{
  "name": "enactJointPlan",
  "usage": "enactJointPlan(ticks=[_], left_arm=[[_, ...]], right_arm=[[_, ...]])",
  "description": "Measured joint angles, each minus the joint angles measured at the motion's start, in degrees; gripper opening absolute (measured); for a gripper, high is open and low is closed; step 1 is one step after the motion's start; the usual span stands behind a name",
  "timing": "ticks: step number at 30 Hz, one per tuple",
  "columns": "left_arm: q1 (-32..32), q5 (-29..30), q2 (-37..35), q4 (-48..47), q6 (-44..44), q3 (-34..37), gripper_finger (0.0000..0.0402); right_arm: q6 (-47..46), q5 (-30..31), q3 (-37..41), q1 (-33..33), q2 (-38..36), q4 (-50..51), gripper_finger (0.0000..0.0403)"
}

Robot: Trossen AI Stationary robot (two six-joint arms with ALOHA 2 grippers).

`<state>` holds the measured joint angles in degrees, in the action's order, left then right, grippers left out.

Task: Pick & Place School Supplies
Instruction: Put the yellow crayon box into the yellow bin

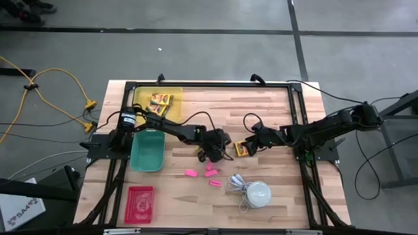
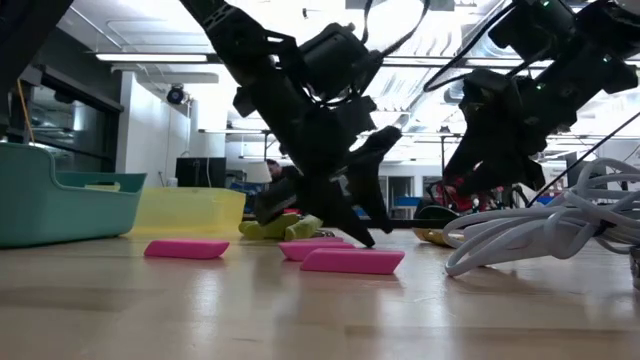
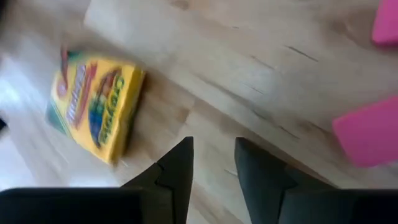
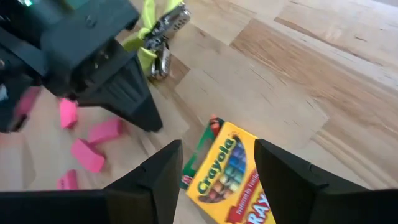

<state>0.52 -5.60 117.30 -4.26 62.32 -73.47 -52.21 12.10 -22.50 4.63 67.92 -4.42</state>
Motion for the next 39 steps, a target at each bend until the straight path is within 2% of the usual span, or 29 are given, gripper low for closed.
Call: enactJointPlan(ticks=[2, 6, 13, 18, 26, 32, 39], left_arm=[[0.4, 1.3, 0.1, 1.0, 5.5, 0.0, 0.0117], [1.3, 5.8, 0.3, 4.3, 10.5, 0.1, 0.0117], [-0.5, 8.8, 0.7, 9.3, 18.7, 0.2, 0.0117], [-2.2, 3.1, 0.7, 10.8, 18.9, 0.2, 0.0117], [-2.3, -0.8, 1.6, 12.4, 22.5, 0.1, 0.0117], [-1.2, 1.2, 3.6, 16.6, 23.0, 0.0, 0.0117], [-1.1, -0.1, 3.6, 16.5, 21.2, 0.1, 0.0117]], right_arm=[[-0.4, 0.0, 0.0, 0.5, 0.0, -0.7, 0.0190], [-1.6, 0.3, 0.0, 1.4, 0.0, -1.9, 0.0190], [-9.1, 5.5, 0.0, 3.3, 0.0, 0.2, 0.0190], [-12.1, 7.7, 0.0, 4.7, 0.0, 1.5, 0.0190], [-14.2, 9.0, 0.0, 6.4, 0.0, 1.2, 0.0190], [-14.7, 9.0, 0.0, 7.4, 0.0, 1.2, 0.0190], [-15.1, 10.7, 0.0, 8.9, 0.0, 1.2, 0.0190]])
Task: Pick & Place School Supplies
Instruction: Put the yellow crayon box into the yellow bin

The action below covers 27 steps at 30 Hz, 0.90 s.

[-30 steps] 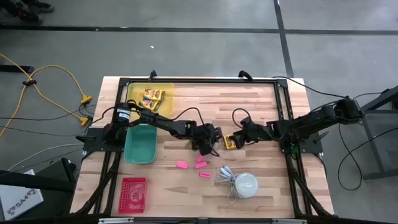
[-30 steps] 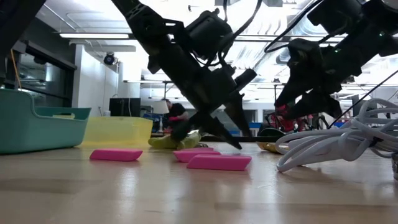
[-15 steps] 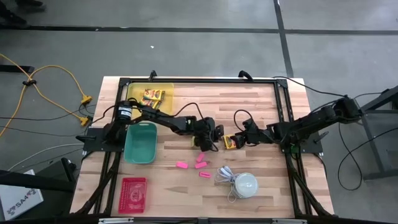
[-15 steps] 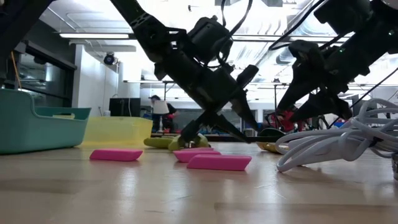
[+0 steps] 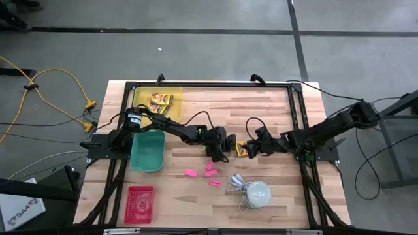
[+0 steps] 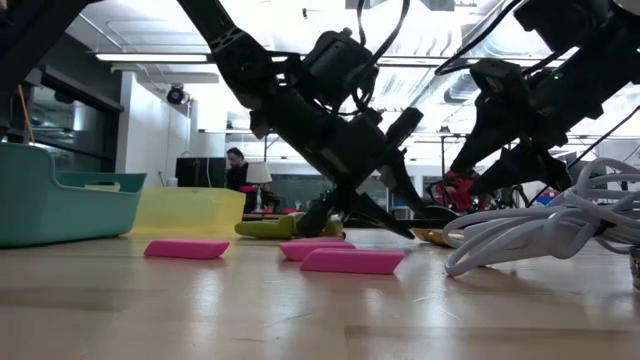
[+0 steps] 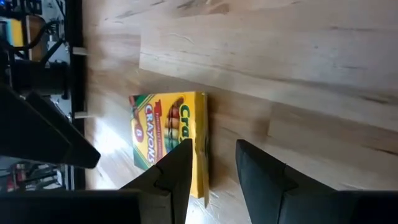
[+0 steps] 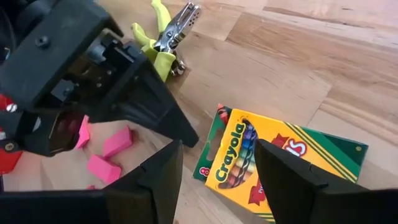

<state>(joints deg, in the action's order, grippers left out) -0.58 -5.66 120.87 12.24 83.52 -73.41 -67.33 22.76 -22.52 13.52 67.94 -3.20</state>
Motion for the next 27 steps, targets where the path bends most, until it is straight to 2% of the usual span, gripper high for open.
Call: enactJointPlan(ticks=[6, 11, 18, 23, 27], left_arm=[[0.3, 0.6, 0.0, -0.2, -1.5, 0.0, 0.0117], [1.8, 8.2, 0.0, -0.7, -2.4, 0.0, 0.0117], [2.1, 5.1, -0.1, -1.0, -4.7, -0.1, 0.0117], [2.4, 5.0, 0.0, -2.0, -6.9, -1.6, 0.0117], [2.3, 4.1, 0.0, -6.4, -7.5, -3.9, 0.0117]], right_arm=[[-0.4, 1.3, 0.0, 1.8, 0.0, 0.0, 0.0190], [-1.0, 2.0, 0.0, 3.0, 0.0, 0.0, 0.0190], [-0.9, 2.3, 0.0, 3.8, 0.0, 0.0, 0.0190], [-0.8, 2.4, 0.0, 4.2, 0.0, 0.0, 0.0190], [-0.6, 2.6, 0.0, 4.1, 0.0, 0.0, 0.0190]])
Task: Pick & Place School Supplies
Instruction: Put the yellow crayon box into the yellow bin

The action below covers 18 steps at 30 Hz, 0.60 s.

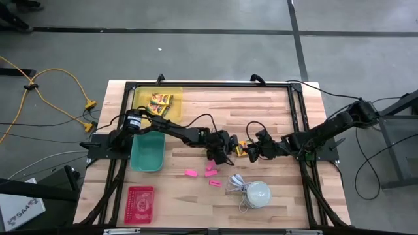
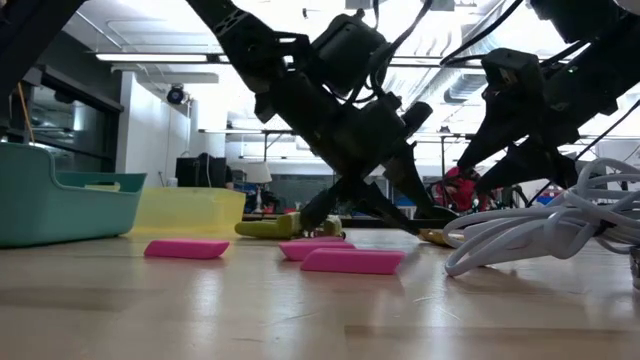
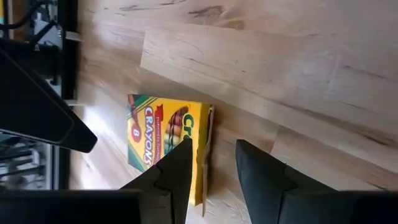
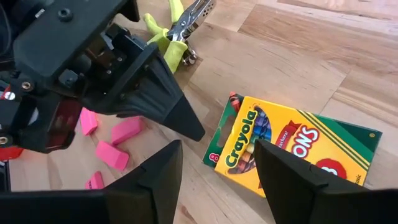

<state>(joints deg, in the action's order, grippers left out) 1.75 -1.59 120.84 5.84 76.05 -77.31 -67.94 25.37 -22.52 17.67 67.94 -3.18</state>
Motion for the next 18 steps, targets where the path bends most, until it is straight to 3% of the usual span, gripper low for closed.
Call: enactJointPlan(ticks=[8, 14, 18], left_arm=[[-1.4, -3.7, 2.4, -2.8, -2.2, -2.2, 0.0117], [-0.1, 1.1, 4.3, -3.4, -2.6, -4.1, 0.0117], [0.4, 1.9, 4.2, -3.1, -7.6, -4.2, 0.0117]], right_arm=[[0.0, 0.0, 0.0, 0.0, 0.0, 0.0, 0.0190], [0.0, -0.2, 0.0, 0.0, 0.0, 0.0, 0.0190], [0.3, -0.2, 0.0, 0.0, 0.0, 0.0, 0.0190]])
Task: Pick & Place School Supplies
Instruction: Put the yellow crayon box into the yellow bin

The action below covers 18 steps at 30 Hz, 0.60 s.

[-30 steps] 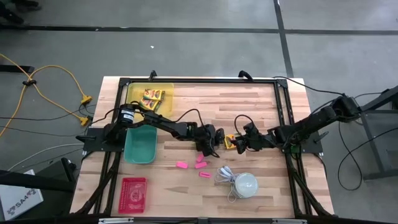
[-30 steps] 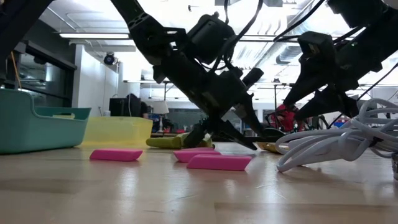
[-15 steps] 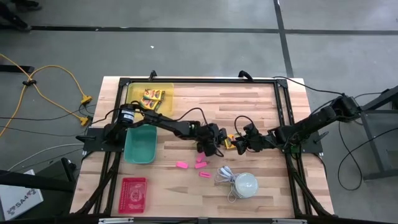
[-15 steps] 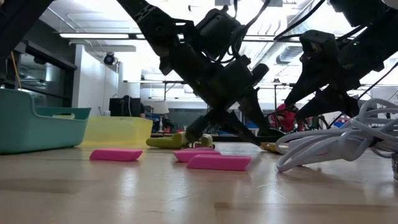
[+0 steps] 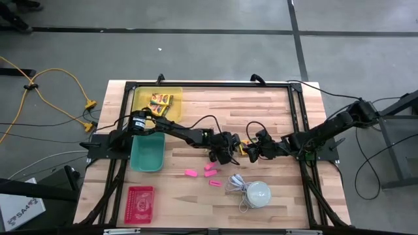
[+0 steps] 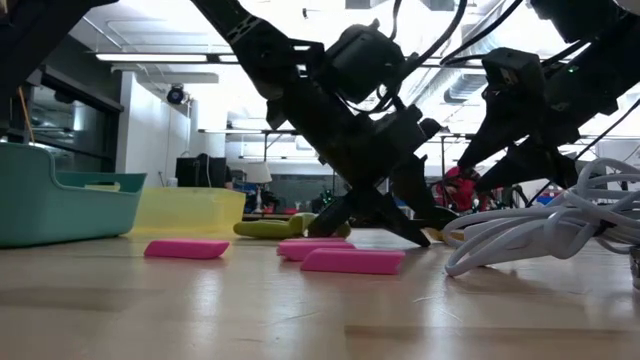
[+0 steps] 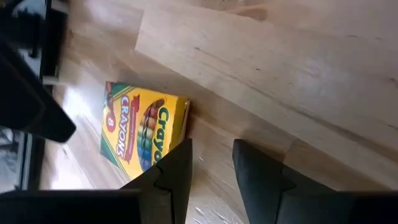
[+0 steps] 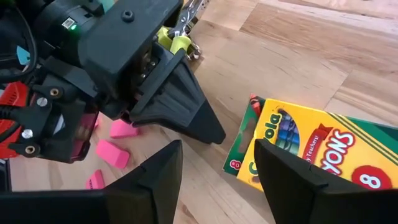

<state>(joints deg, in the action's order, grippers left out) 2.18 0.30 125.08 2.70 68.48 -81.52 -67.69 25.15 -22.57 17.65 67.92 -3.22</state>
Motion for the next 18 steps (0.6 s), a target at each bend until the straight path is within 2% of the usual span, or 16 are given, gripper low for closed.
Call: enactJointPlan(ticks=[10, 18], left_arm=[[1.5, 3.3, -0.5, -3.3, -1.0, -0.5, 0.0117], [1.5, 2.3, -1.1, -18.1, -1.3, -7.3, 0.0117]], right_arm=[[1.2, 0.0, 0.0, 0.0, 0.0, 0.1, 0.0190], [1.5, 0.0, 0.0, 0.0, -0.7, -0.2, 0.0190]])
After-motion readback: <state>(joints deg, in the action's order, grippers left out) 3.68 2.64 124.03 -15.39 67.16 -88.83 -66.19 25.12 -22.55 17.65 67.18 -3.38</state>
